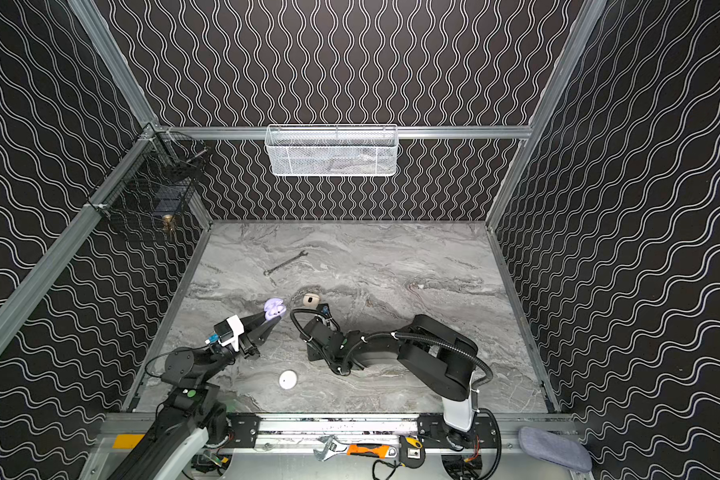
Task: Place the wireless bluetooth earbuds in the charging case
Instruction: 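Lower the right gripper and close it on the second lilac earbud, then lift the second lilac earbud with the right gripper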
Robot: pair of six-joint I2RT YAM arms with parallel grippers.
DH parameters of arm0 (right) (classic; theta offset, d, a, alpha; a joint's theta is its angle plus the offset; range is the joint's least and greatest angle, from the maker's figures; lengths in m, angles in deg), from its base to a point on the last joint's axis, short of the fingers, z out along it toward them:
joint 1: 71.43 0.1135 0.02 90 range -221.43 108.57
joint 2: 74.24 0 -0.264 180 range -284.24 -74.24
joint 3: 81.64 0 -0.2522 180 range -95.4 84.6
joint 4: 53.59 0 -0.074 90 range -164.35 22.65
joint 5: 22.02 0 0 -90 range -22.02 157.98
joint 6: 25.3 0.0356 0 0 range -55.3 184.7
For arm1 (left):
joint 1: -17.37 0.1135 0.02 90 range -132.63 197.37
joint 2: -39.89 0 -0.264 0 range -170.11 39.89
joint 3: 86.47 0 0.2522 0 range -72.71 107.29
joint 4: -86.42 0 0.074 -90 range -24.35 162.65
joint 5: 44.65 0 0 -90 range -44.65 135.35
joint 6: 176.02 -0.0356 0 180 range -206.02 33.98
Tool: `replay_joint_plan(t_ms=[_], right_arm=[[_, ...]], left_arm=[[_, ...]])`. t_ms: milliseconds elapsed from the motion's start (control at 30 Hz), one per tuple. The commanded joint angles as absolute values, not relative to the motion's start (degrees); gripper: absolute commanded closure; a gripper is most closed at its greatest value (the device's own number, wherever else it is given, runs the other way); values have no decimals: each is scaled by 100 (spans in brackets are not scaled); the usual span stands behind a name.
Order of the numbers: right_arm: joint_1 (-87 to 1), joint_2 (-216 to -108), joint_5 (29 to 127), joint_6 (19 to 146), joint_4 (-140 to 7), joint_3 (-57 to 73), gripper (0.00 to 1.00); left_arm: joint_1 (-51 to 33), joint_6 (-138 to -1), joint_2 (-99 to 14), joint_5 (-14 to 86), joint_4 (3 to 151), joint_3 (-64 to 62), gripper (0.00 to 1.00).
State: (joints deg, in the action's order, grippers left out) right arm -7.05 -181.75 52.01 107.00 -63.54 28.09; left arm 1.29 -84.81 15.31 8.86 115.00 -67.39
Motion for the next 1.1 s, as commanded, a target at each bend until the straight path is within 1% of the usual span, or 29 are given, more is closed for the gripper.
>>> replay_joint_plan(t_ms=[0, 300, 500, 700, 1067], right_arm=[[-709, -18227, 5023, 10627, -6881, 2773, 52], [-701, -18259, 4575, 10437, -7433, 2412, 53], [-687, -18483, 4674, 10316, -7580, 2227, 57], [-661, -18653, 4717, 10252, -7726, 2027, 60], [-582, -18736, 4627, 10256, -7904, 1902, 70]], left_arm=[[129, -8495, 1487, 862, 11607, -6663, 100], [128, -8461, 1418, 918, 11633, -6648, 100], [131, -8681, 1682, 1524, 10689, -6466, 100], [133, -8694, 1899, 1703, 10470, -6472, 100], [129, -8685, 1958, 1758, 10447, -6500, 100]])
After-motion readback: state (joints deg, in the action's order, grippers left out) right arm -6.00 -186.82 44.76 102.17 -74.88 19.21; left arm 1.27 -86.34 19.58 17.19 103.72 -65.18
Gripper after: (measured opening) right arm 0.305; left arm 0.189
